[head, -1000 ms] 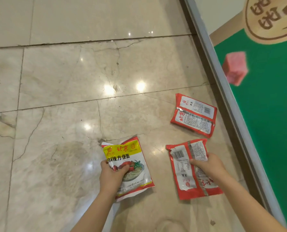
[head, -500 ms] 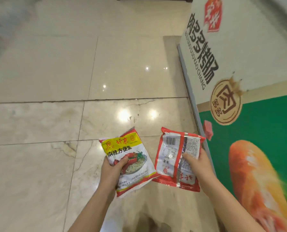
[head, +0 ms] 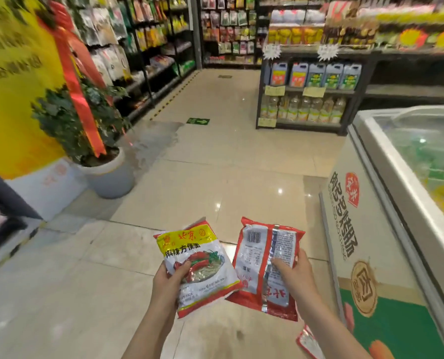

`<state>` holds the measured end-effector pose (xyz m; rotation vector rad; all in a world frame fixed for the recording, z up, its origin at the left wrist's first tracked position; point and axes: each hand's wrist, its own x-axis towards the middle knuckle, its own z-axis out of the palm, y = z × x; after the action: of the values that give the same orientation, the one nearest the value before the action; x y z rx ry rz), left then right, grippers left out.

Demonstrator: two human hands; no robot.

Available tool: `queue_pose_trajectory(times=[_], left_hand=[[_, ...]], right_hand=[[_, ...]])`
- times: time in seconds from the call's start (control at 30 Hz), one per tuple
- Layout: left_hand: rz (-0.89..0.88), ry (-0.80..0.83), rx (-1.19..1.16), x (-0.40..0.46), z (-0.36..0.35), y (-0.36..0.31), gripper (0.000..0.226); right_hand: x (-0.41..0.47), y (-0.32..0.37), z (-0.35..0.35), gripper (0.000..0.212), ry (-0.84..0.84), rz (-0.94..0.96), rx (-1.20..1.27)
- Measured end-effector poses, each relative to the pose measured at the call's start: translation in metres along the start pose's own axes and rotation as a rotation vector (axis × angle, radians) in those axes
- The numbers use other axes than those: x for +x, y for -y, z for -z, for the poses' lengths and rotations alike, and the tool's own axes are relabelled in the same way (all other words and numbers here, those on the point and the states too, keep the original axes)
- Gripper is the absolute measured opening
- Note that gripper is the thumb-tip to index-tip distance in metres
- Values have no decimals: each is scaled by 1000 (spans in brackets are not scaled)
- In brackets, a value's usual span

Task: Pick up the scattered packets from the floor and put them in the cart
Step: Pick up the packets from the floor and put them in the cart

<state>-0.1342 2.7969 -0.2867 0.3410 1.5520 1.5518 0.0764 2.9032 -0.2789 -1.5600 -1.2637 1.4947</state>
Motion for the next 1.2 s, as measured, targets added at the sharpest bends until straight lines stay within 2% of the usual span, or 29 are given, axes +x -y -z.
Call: queue_pose_trajectory(times=[0.27,0.4,0.53,0.67,0.87,0.97,1.2], left_hand=[[-298,-309,-70,-87,51,-109,14],[-407,-538,-147,-145,95,-130,13],[-492,-773,-233,-213,149,-142,24],[-565,-997,-303,-292,215,-142,37],[-667,-1313,-415,-414,293,-132,36],[-689,-1489,-427,-480,338,-114,35],[-703,-1655,-490,-605,417,-80,37]], right_hand=[[-50,113,-73,26,342,263,-47],[-93,142,-130,30,561,355,-78],[-164,155,-193,29,782,448,-53],[-253,153,-254,32,1033,501,-35],[-400,130,-316,39,1275,550,39],[-483,112,-342,36,1426,560,33],[-633,67,-388,32,1670,557,34]])
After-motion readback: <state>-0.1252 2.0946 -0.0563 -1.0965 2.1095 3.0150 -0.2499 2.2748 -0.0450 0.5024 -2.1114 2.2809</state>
